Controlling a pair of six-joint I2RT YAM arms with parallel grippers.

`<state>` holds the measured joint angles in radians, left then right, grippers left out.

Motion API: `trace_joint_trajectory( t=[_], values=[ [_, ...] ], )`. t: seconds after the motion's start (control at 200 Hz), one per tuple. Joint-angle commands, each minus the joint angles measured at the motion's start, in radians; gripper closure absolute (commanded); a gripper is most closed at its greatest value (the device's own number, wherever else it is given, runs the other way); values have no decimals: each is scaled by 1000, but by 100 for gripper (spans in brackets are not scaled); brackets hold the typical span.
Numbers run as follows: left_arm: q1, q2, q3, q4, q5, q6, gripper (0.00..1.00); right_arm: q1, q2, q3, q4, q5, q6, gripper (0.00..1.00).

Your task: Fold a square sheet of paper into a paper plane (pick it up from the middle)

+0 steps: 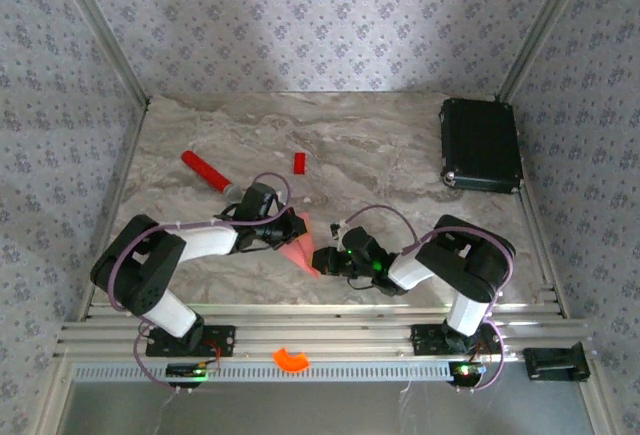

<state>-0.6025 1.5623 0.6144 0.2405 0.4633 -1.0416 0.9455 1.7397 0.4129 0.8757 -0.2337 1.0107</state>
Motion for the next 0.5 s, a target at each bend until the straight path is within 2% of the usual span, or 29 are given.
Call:
trace_joint_trajectory(
  t=[0.0, 0.14, 0.495],
  values=[
    [-4, 16, -2, -3, -4, -4, 100, 9, 37, 7, -173, -34, 25, 100],
    [-3, 25, -7, -46, -44, 3, 100, 4, 40, 10, -191, -42, 32, 100],
    [-3, 52, -6, -62, -51, 26, 100, -2, 44, 28, -234, -58, 32, 100]
  ],
)
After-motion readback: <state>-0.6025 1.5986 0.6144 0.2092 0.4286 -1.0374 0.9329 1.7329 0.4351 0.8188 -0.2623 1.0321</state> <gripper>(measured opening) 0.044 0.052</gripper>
